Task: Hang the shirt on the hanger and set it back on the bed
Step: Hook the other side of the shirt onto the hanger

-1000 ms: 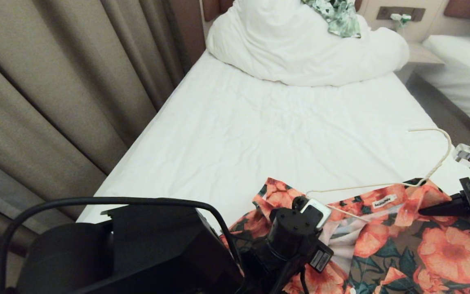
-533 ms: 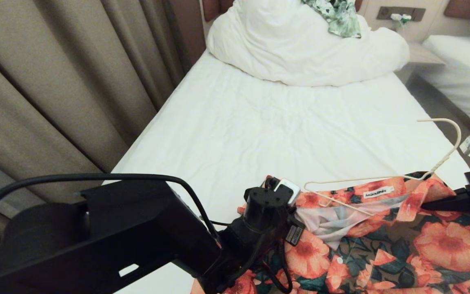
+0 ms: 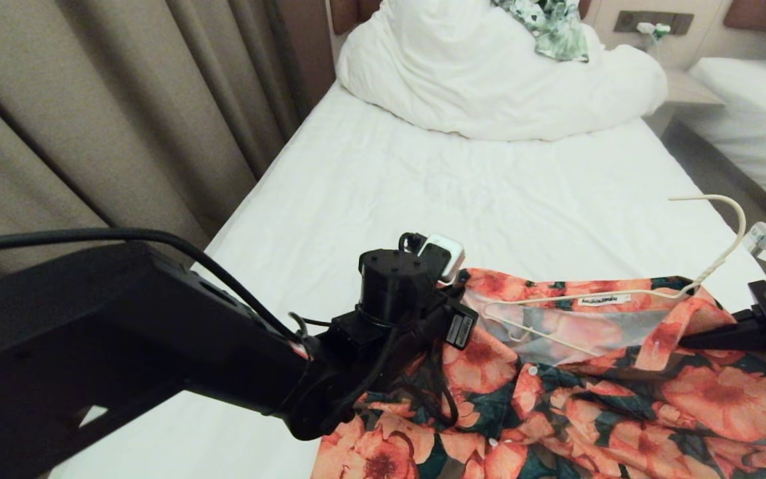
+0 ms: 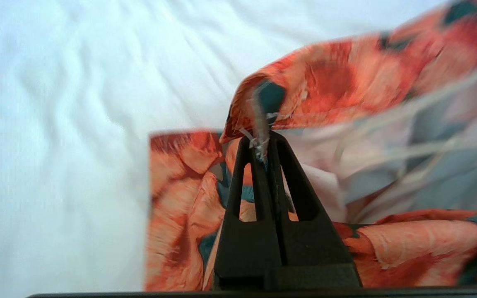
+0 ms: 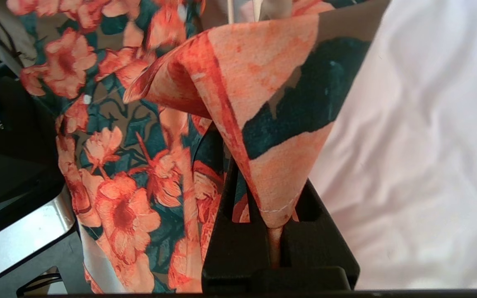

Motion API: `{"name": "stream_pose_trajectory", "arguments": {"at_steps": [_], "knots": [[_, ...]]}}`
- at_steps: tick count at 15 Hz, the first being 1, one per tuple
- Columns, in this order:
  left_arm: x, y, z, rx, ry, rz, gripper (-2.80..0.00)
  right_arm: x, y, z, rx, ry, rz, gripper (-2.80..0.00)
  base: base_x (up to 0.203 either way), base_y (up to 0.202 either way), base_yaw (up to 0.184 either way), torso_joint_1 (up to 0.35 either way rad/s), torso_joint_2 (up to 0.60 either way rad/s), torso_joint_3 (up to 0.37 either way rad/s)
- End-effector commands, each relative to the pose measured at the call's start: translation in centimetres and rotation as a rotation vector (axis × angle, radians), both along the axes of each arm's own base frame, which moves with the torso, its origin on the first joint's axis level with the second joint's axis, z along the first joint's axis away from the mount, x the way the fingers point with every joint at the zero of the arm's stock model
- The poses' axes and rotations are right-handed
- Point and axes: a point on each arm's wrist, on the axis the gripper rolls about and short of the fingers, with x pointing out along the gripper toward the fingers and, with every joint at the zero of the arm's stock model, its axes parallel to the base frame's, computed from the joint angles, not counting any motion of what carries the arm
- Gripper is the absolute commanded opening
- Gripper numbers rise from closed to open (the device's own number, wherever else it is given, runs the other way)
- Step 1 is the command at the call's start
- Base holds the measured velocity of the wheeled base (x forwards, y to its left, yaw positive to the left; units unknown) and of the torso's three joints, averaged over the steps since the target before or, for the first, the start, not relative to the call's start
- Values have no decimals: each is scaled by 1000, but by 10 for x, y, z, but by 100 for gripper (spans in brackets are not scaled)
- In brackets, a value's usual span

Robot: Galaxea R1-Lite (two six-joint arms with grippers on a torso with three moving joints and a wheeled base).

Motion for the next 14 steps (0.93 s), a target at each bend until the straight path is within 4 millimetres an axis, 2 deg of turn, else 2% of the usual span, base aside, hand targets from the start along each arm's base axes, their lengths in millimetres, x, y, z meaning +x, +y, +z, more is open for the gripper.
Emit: {"name": "stream_pose_trajectory", "arguments": {"at_steps": [1, 5, 8, 10, 14], "knots": [[-14, 5, 31, -49, -43, -17, -280, -1, 7, 2, 0, -12, 34, -280, 0, 0, 0, 0, 0, 0], [-49, -6, 55, -75, -56, -107, -280, 4, 25, 5, 8, -11, 94, -280, 0, 0, 0, 0, 0, 0], [-63, -14, 61, -89, -65, -148, -280, 7, 40, 12, 7, -34, 147, -280, 0, 0, 0, 0, 0, 0], [-72, -17, 66, -102, -73, -171, -280, 4, 47, 23, 6, -70, 167, -280, 0, 0, 0, 0, 0, 0], [-111, -26, 85, -119, -76, -274, -280, -9, 66, 44, -1, -151, 238, -280, 0, 0, 0, 0, 0, 0]]}}
